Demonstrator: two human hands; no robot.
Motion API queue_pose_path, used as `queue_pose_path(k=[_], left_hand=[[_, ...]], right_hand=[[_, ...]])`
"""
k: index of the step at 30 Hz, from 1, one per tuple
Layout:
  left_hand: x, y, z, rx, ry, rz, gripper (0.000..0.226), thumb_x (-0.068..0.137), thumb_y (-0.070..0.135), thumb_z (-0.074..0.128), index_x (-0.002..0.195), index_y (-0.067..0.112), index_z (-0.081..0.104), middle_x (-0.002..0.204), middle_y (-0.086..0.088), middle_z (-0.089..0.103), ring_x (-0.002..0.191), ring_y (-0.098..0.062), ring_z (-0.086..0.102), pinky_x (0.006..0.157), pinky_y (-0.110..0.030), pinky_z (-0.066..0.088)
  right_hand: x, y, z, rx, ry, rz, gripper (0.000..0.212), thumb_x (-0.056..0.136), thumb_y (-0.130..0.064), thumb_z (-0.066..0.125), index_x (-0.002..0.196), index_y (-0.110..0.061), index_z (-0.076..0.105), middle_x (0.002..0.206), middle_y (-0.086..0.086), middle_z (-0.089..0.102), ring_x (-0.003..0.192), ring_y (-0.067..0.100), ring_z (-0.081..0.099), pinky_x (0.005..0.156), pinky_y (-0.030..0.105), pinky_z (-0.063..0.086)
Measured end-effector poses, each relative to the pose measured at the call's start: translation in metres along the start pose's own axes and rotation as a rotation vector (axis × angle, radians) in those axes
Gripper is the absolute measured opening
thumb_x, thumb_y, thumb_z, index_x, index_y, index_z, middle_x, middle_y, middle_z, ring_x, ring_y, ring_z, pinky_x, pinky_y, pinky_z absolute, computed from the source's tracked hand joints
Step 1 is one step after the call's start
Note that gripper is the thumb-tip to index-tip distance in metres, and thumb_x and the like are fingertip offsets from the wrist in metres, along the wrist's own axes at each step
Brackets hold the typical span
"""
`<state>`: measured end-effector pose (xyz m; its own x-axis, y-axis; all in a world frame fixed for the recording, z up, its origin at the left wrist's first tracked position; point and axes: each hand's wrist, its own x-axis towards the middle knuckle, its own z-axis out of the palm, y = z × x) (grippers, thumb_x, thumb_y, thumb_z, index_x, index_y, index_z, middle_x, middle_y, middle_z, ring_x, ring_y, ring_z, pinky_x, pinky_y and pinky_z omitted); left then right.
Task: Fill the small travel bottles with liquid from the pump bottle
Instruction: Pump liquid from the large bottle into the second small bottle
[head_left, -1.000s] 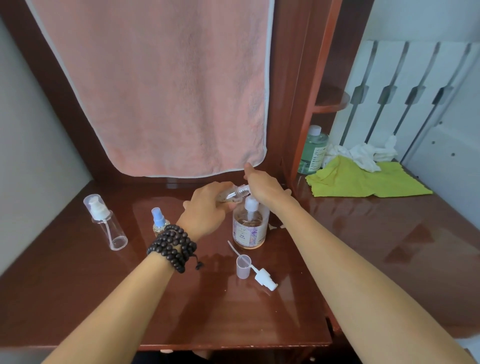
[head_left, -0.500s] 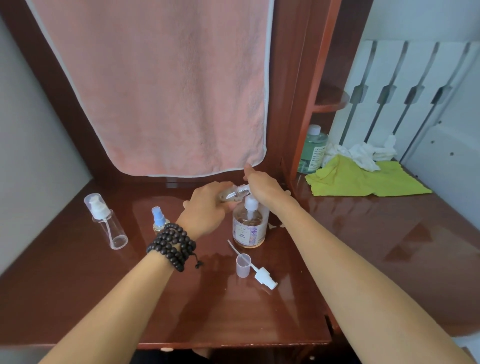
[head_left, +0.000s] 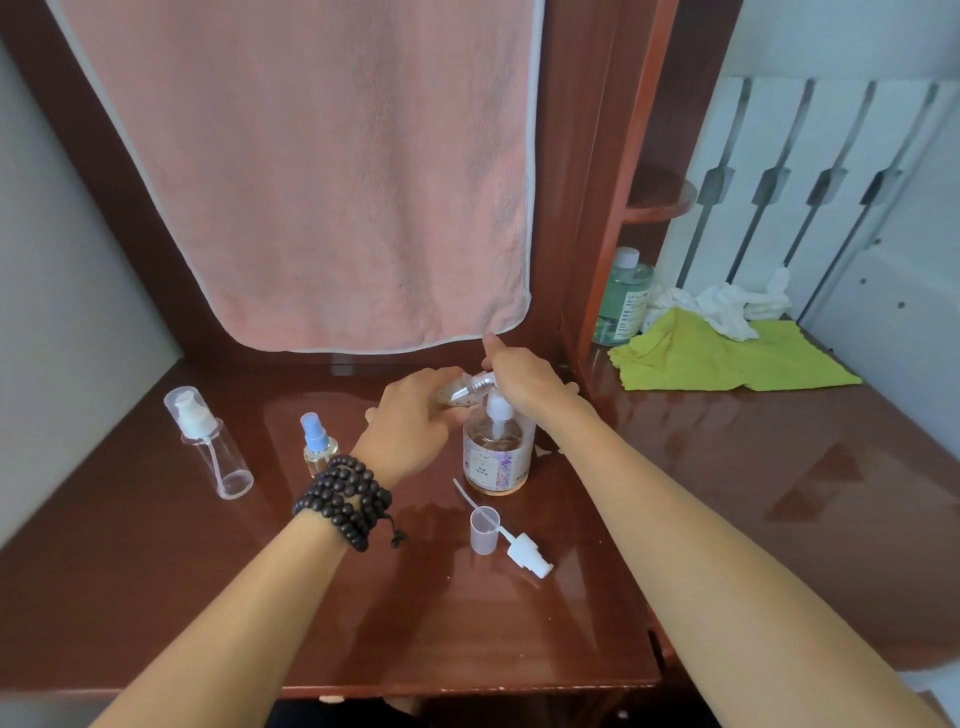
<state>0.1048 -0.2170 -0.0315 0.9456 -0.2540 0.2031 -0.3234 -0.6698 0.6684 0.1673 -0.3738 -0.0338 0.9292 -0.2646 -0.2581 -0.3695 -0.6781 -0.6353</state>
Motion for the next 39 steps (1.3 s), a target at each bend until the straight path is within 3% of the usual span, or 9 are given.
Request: queue_pose_path(k=[6,11,16,24,28,31,36,39], left_hand=[[0.0,0.003,0.0,-0.015,0.022,0.009,0.037,0.089,0.017,0.066,0.125,0.022,0.061,0.113,0.002,0.063,0.106,-0.014,0.054,0.093,-0.031,0.04],[-0.001,-0.005,0.01,0.029,-0.017,-0.033,0.031,0.087,0.024,0.064,0.117,0.034,0.06,0.104,0.013,0.061,0.105,-0.016,0.055,0.096,-0.05,0.043],[0.001,-0.001,-0.001,0.013,-0.03,0.034,0.017,0.088,0.02,0.064,0.098,0.033,0.062,0.093,0.007,0.062,0.091,-0.015,0.057,0.081,-0.031,0.041],[0.003,-0.004,0.002,0.002,-0.019,0.022,0.026,0.087,0.02,0.064,0.112,0.026,0.064,0.102,0.003,0.065,0.099,-0.017,0.057,0.089,-0.037,0.045],[0.001,-0.013,0.012,0.008,-0.036,-0.016,0.033,0.087,0.022,0.064,0.12,0.029,0.061,0.105,0.011,0.063,0.101,-0.012,0.056,0.086,-0.027,0.038],[-0.001,-0.008,0.006,0.022,-0.033,0.025,0.025,0.087,0.021,0.064,0.11,0.03,0.063,0.097,0.01,0.064,0.089,-0.009,0.055,0.077,-0.023,0.036],[-0.006,0.005,-0.001,-0.025,-0.002,0.072,0.019,0.087,0.015,0.064,0.103,0.025,0.064,0.084,0.01,0.06,0.072,0.002,0.051,0.064,-0.002,0.033],[-0.006,0.007,-0.001,-0.05,0.007,0.066,0.022,0.086,0.013,0.065,0.106,0.024,0.065,0.083,0.014,0.06,0.073,0.007,0.051,0.065,0.001,0.033]], right_hand=[[0.005,-0.002,0.002,-0.009,0.01,0.012,0.077,0.099,-0.065,0.009,0.138,-0.024,0.061,0.145,0.008,0.056,0.141,0.034,0.04,0.114,0.061,0.009],[0.001,0.004,0.009,-0.043,0.011,0.052,0.07,0.105,-0.056,0.011,0.139,-0.021,0.061,0.146,0.012,0.054,0.142,0.034,0.037,0.117,0.058,0.008],[-0.002,-0.002,0.001,-0.027,0.009,0.012,0.075,0.102,-0.063,0.009,0.135,-0.022,0.063,0.141,0.009,0.058,0.138,0.033,0.042,0.113,0.058,0.012],[0.001,-0.003,0.002,-0.041,0.03,0.03,0.073,0.103,-0.06,0.01,0.136,-0.023,0.062,0.142,0.008,0.058,0.139,0.032,0.041,0.114,0.058,0.011],[-0.008,0.002,0.001,-0.073,0.043,0.044,0.065,0.107,-0.052,0.014,0.141,-0.017,0.056,0.145,0.011,0.054,0.14,0.032,0.038,0.112,0.054,0.015],[-0.016,-0.002,-0.004,-0.122,0.049,0.043,0.068,0.106,-0.054,0.013,0.147,-0.014,0.05,0.149,0.013,0.051,0.143,0.033,0.036,0.115,0.056,0.013],[-0.018,-0.007,-0.012,-0.119,0.081,-0.009,0.068,0.105,-0.053,0.012,0.142,-0.017,0.055,0.143,0.013,0.055,0.138,0.034,0.041,0.112,0.057,0.015],[-0.02,-0.008,-0.016,-0.147,0.082,-0.015,0.069,0.104,-0.054,0.012,0.141,-0.016,0.055,0.142,0.013,0.055,0.137,0.035,0.041,0.111,0.058,0.015]])
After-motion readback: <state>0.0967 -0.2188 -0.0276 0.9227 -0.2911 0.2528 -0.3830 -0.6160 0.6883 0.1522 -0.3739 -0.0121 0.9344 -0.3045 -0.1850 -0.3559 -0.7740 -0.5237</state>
